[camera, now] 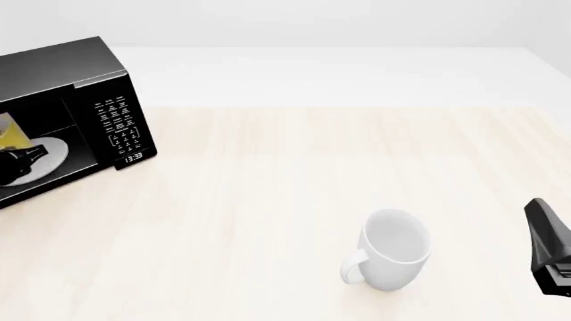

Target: Put the yellow and white mug in the microwave and close it.

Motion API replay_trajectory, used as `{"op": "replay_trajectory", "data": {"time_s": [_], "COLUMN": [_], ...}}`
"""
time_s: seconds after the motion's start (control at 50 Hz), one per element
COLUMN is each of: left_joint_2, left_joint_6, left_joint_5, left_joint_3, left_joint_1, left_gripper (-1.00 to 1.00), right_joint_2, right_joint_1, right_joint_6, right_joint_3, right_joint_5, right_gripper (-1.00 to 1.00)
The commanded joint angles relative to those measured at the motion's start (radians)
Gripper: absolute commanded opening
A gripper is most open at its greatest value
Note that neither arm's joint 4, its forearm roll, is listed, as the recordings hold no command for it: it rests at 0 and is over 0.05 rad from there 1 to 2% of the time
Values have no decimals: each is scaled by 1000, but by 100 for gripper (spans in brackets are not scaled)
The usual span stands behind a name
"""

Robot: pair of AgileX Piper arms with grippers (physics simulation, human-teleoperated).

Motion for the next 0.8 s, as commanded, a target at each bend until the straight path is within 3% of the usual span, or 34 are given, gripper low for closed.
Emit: {"op": "replay_trajectory", "data": {"time_s": [0.02, 0.14, 0.16, 0.64, 0.8], "left_joint_2": [30, 40, 41, 15, -51], "left_joint_6": [-1, 5, 4, -9, -9], "left_joint_5": [11, 17, 20, 44, 37], "left_joint_3": [-21, -25, -28, -31, 32], "left_joint_1": [0, 4, 3, -14, -21], "left_gripper": [-100, -100, 100, 100, 100], "right_joint_2": [0, 0, 0, 0, 0], "right_joint_1": [0, 0, 0, 0, 0], "right_joint_6": [0, 0, 0, 0, 0], "right_joint_3": [0, 0, 0, 0, 0], "right_joint_5": [0, 0, 0, 0, 0], "right_gripper": [100, 100, 100, 100, 100]}}
